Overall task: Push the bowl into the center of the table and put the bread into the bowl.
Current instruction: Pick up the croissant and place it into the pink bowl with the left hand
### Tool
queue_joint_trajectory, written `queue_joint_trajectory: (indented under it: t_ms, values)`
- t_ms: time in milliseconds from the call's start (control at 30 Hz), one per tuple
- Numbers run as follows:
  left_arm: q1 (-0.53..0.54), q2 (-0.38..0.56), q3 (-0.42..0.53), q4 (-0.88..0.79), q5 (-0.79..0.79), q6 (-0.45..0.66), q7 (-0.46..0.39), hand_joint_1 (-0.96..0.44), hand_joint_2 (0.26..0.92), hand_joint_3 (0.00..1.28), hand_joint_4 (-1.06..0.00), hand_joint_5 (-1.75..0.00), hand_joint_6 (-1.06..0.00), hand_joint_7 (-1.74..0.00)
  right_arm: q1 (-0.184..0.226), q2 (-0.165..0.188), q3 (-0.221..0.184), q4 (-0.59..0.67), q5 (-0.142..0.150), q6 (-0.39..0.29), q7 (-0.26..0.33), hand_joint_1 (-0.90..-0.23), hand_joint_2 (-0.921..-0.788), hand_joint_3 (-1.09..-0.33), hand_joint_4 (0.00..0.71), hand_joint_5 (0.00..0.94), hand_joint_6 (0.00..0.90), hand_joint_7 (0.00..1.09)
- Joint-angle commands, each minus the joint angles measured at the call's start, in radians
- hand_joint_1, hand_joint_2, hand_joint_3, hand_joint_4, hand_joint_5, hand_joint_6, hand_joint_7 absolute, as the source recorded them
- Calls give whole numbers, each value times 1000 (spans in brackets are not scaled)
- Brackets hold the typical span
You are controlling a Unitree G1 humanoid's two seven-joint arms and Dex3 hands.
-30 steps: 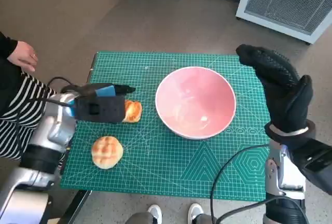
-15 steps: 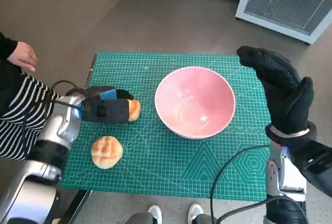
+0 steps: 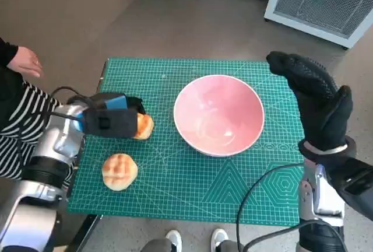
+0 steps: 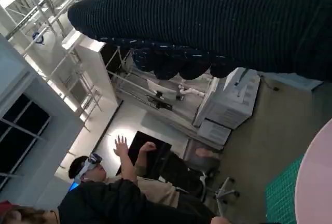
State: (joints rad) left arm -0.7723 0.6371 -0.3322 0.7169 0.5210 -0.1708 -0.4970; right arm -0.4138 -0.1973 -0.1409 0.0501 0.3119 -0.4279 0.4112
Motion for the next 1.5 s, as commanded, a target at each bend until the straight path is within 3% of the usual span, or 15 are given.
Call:
queue_joint_trajectory:
  t_ms: [33,500,900,1133,1267,1500]
  values:
    - [0,38,59,-82,-51,-1,-13,3,910,66,-711,-1209,-656,-1075,14,-11,-2,6,2,20,5,-693,-921,-651,150,0,67,433]
    - [-47,44,215,-378,-187,35,-30,5,906,46,-778,-1032,-646,-1190,4,-23,-12,7,11,33,12,-694,-921,-652,150,0,64,428]
    - [-149,-103,161,-487,-165,59,19,3,907,33,-792,-1049,-652,-1150,-7,-26,-16,32,14,12,20,-697,-921,-653,142,0,63,427]
    - [-243,-181,58,-402,-98,36,10,2,919,40,-760,-1103,-619,-1164,-3,-25,-16,28,14,6,19,-696,-921,-654,141,0,64,427]
    - [-284,-237,6,-272,-87,-22,7,2,920,56,-739,-1128,-599,-1181,6,-25,-16,11,10,7,12,-695,-921,-655,141,0,65,428]
    - [-350,-315,-74,-69,-22,-120,64,1,920,72,-718,-1161,-585,-1186,20,-27,-18,-17,-3,8,-1,-691,-921,-659,142,0,71,432]
